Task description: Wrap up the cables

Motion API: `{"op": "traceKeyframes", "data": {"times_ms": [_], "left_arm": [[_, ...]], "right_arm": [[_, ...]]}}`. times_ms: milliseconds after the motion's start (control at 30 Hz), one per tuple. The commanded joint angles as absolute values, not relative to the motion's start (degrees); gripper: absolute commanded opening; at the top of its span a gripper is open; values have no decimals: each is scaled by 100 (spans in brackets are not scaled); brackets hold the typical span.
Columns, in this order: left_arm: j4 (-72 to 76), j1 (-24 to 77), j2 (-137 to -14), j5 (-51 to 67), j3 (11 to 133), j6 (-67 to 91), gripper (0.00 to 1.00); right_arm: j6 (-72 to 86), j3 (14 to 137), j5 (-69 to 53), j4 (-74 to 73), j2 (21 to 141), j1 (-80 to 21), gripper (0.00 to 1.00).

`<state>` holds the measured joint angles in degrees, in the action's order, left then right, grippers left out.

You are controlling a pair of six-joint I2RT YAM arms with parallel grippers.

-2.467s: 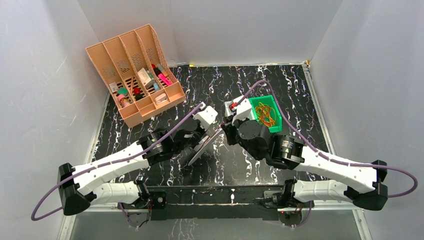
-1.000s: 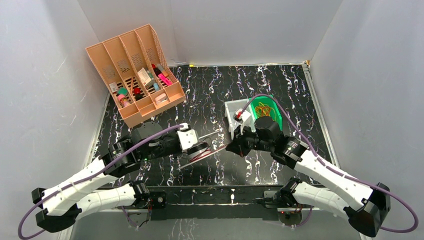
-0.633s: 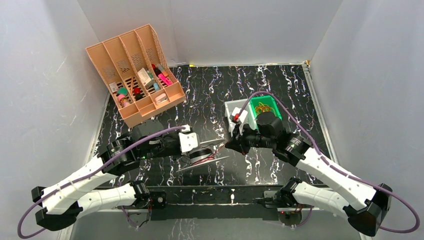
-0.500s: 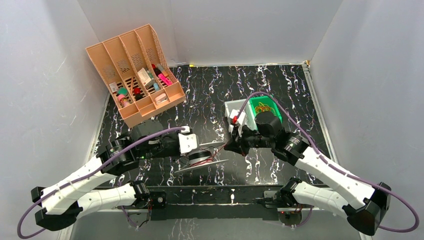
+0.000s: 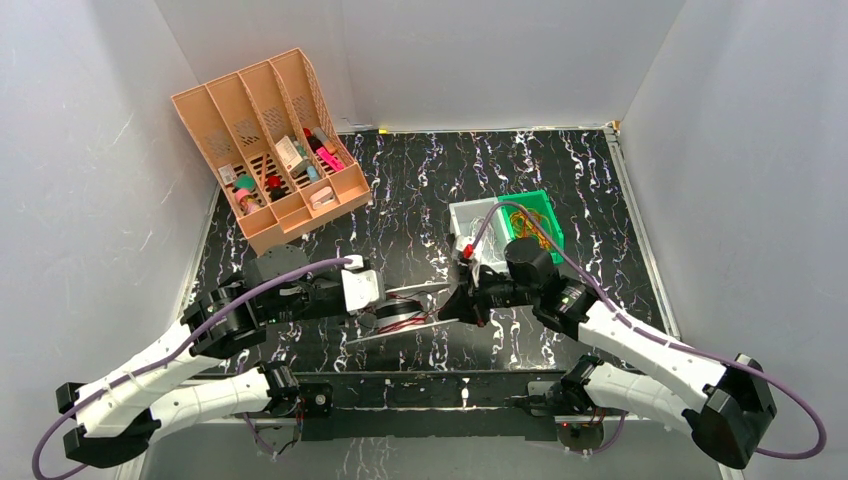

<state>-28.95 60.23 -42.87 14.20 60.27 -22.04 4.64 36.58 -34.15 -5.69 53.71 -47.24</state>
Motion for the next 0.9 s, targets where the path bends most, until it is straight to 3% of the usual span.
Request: {"op": "traceKeyframes", "data": {"times_ms": [0,500,867], "left_arm": [[-2069,6091,-3950,2022,6086,-1921,0],[-1286,6091,-4053,2623,6046,-1575,0],[-1719,6091,-4289,2300,6460,-1834,0]], "right_arm": [[1134,3198,-3307,584,5368,-4597,0],[2106,2426,-3883,2479,5479,-4605,4],[1490,2464,-2205,933,4193,-4605,42]]}}
